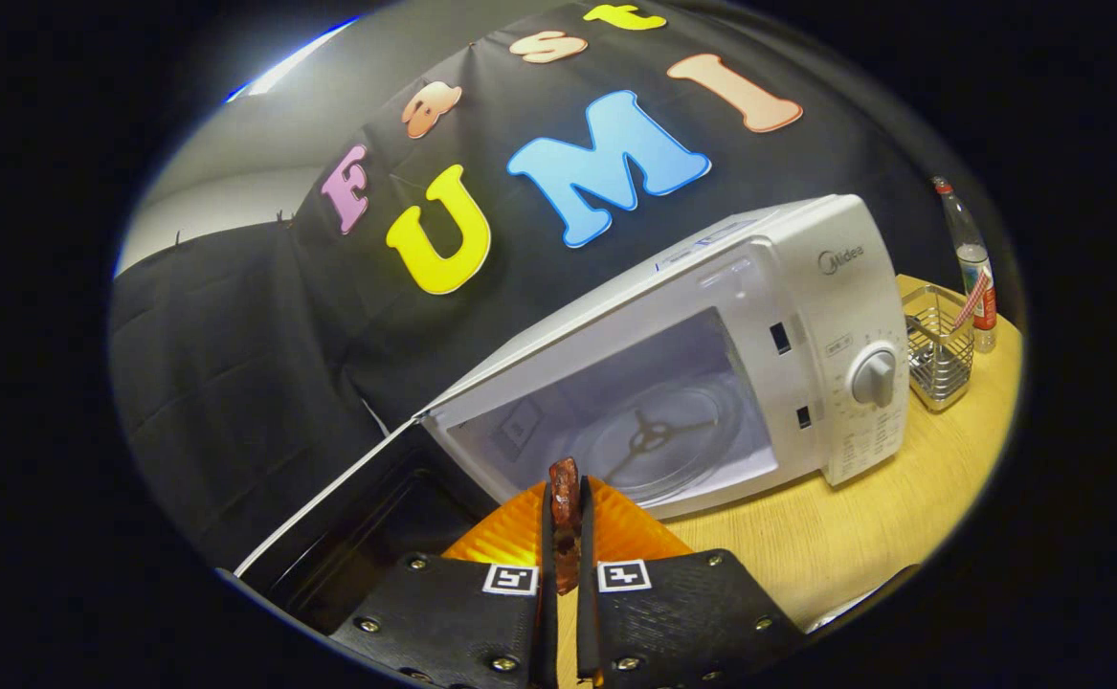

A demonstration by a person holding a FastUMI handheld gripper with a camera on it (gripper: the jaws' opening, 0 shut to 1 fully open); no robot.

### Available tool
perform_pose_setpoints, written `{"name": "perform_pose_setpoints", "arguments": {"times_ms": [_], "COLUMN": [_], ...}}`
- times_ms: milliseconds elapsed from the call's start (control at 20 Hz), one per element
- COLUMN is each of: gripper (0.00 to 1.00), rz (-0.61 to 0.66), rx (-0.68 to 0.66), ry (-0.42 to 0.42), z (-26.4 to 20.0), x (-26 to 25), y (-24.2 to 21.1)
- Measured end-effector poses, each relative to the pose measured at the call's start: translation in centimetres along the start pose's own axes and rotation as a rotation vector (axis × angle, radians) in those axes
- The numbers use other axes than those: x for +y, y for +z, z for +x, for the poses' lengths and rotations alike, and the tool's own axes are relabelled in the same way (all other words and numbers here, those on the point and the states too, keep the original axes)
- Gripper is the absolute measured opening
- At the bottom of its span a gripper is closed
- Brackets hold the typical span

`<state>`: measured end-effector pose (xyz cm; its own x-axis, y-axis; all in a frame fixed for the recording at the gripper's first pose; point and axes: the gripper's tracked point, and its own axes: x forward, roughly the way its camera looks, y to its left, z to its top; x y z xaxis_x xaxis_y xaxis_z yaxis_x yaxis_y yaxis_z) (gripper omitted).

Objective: Open the microwave, put the food inside, and close the microwave door.

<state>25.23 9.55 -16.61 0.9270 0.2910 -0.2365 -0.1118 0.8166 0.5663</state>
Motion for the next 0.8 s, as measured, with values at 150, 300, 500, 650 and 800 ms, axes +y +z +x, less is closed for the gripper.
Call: {"name": "perform_pose_setpoints", "arguments": {"times_ms": [150, 300, 500, 650, 800], "gripper": [0.08, 0.08, 0.08, 0.08, 0.13], "rz": [0.070, 0.103, 0.139, 0.019, -0.007], "rx": [-0.006, -0.019, -0.071, -0.057, -0.091], "ry": [-0.029, -0.055, -0.102, -0.132, -0.166], "z": [4.2, 7.7, 12.4, 13.9, 15.3], "x": [-0.6, -1.7, -2.6, -3.2, -4.5], "y": [0.1, 0.7, 2.2, 1.6, 1.7]}}
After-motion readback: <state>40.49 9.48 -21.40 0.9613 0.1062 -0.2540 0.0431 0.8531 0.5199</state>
